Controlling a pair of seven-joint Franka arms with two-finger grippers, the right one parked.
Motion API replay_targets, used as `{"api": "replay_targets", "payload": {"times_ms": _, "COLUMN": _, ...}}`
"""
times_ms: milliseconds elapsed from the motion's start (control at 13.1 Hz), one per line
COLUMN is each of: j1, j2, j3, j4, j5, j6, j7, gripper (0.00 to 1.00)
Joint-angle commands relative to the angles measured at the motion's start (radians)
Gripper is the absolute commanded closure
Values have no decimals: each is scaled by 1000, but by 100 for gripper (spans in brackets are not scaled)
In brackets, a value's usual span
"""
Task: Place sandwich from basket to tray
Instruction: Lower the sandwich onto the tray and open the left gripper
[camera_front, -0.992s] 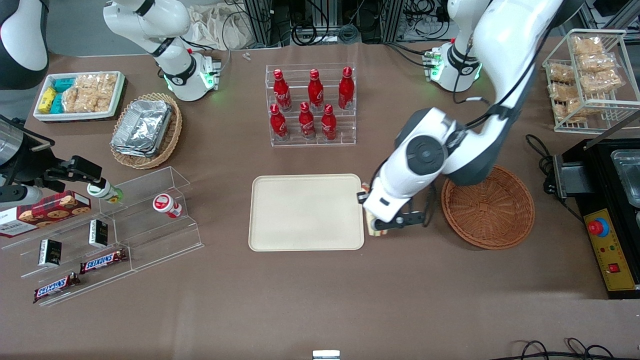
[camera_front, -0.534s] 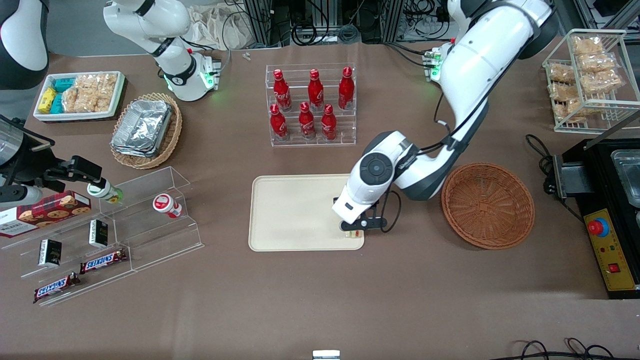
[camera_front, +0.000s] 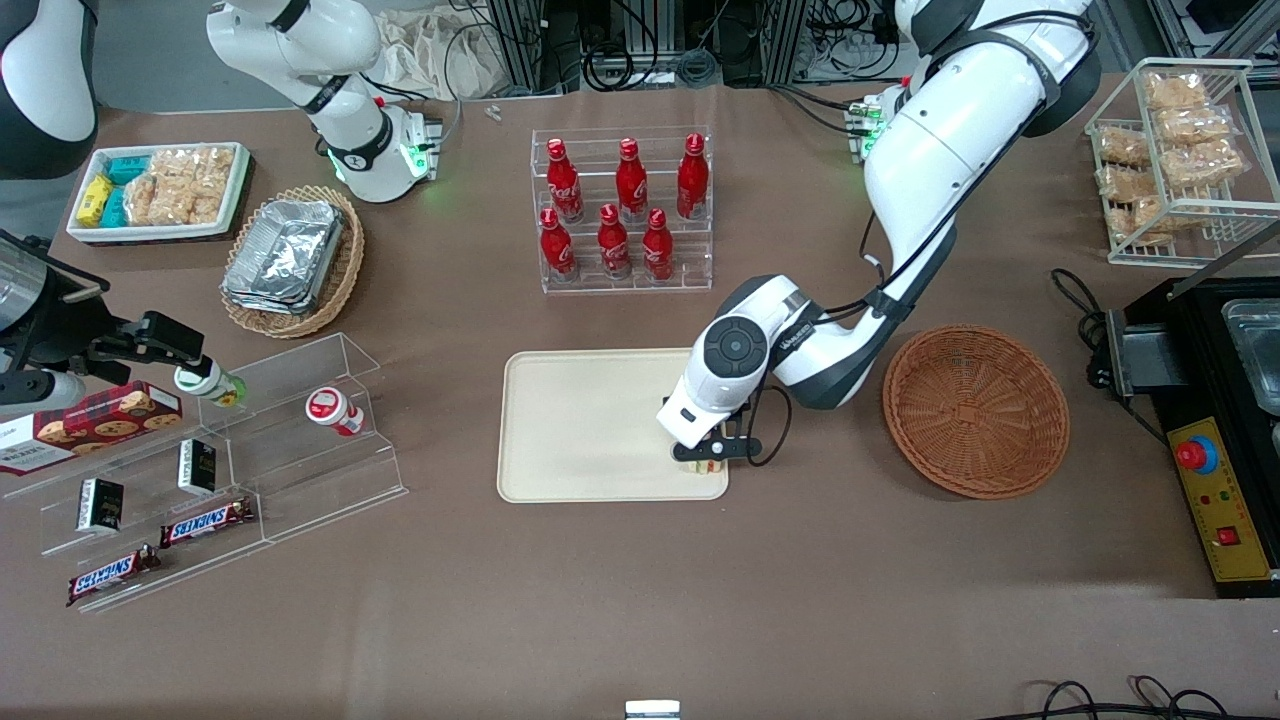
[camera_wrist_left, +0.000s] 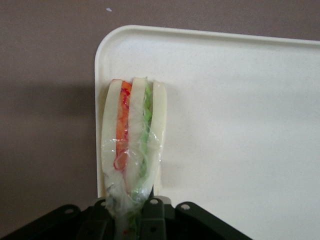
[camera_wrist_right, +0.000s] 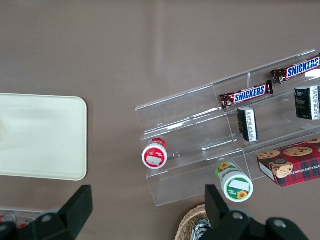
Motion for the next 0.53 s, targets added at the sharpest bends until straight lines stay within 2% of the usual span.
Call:
{"api": "replay_targets", "payload": {"times_ms": 0, "j1": -1, "j2": -7, "j3": 6, "j4": 5, "j5": 10, "j6": 4, "j7": -25, "gripper": 0}}
{"api": "replay_targets", "payload": {"times_ms": 305, "j1": 6, "j2": -44, "j3": 6, "j4": 51, "j5": 6, "j6": -1, "j7": -36, "gripper": 0}}
{"api": "replay_targets", "payload": {"times_ms": 458, "j1": 52, "j2": -94, "j3": 3, "j4": 65, "j5": 12, "j6": -10, "j7": -76, "gripper": 0}}
